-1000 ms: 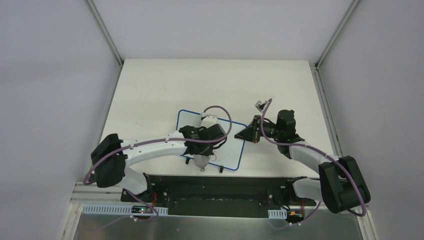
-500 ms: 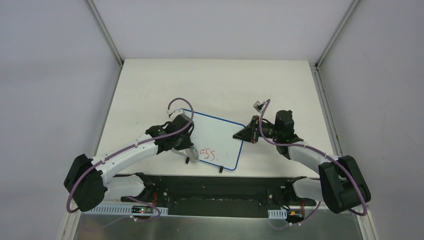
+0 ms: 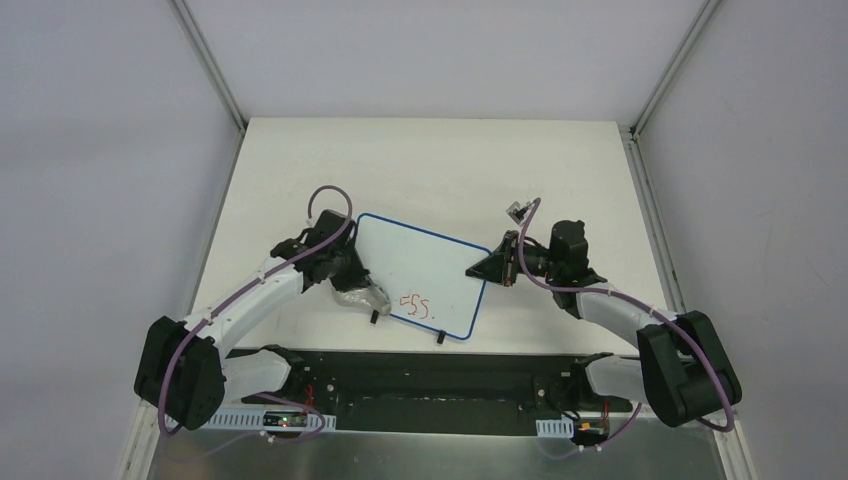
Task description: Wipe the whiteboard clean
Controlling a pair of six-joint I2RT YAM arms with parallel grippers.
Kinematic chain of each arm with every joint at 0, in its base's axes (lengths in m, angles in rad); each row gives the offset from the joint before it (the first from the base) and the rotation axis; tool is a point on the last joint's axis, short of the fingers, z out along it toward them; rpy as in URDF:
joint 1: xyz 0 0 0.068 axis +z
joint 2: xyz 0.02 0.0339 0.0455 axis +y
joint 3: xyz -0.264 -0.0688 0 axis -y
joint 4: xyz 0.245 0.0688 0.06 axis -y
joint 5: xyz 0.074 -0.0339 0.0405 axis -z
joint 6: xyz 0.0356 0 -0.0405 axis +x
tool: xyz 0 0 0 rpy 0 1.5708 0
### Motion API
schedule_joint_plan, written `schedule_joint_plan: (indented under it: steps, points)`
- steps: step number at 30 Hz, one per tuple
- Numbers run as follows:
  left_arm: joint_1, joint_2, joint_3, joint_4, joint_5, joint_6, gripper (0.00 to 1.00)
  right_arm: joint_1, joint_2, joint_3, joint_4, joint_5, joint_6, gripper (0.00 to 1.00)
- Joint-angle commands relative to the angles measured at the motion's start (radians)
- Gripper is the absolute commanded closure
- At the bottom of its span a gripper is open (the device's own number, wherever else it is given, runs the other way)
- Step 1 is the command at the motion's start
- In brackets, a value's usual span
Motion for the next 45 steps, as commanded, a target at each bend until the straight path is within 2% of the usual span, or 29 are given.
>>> schedule_joint_plan:
  steps: [1,6,10,16,19,22,25,29,32,35,39,42,45]
  points:
    - [0.082,0.036,-0.031,0.098,-0.161,0.004,1.0,0.003,-0.008,-0.008,0.012,-0.066,-0.089,1.0]
    - [0.038,0.038,-0.035,0.178,-0.075,0.027,1.0,0.009,0.0,-0.003,0.012,-0.07,-0.09,1.0]
    - [-0.145,0.1,0.057,0.148,-0.164,0.07,1.0,0.013,0.007,-0.001,0.012,-0.067,-0.092,1.0]
    - [-0.348,0.261,0.213,0.197,-0.121,0.052,1.0,0.012,0.008,-0.001,0.011,-0.069,-0.093,1.0]
    - [-0.429,0.326,0.302,0.18,-0.132,0.067,1.0,0.013,0.005,-0.001,0.009,-0.07,-0.093,1.0]
    - [-0.465,0.36,0.351,0.174,-0.119,0.079,1.0,0.012,-0.001,-0.004,0.008,-0.071,-0.095,1.0]
    - [-0.466,0.354,0.353,0.159,-0.138,0.102,1.0,0.012,-0.002,-0.003,0.008,-0.07,-0.096,1.0]
    - [-0.442,0.286,0.328,0.07,-0.263,0.152,1.0,0.013,-0.002,-0.003,0.007,-0.07,-0.096,1.0]
    - [-0.337,0.207,0.247,0.067,-0.235,0.162,1.0,0.013,-0.006,-0.005,0.007,-0.071,-0.096,1.0]
    - [-0.172,0.125,0.167,0.081,-0.169,0.176,1.0,0.014,-0.006,-0.005,0.007,-0.07,-0.096,1.0]
    - [-0.053,0.061,0.139,0.031,-0.209,0.222,1.0,0.013,-0.008,-0.005,0.005,-0.071,-0.098,1.0]
    - [-0.034,0.056,0.16,0.006,-0.222,0.241,1.0,0.013,-0.009,-0.005,0.003,-0.069,-0.099,1.0]
    - [-0.055,0.087,0.191,0.024,-0.165,0.26,1.0,0.014,-0.005,-0.003,0.003,-0.07,-0.099,1.0]
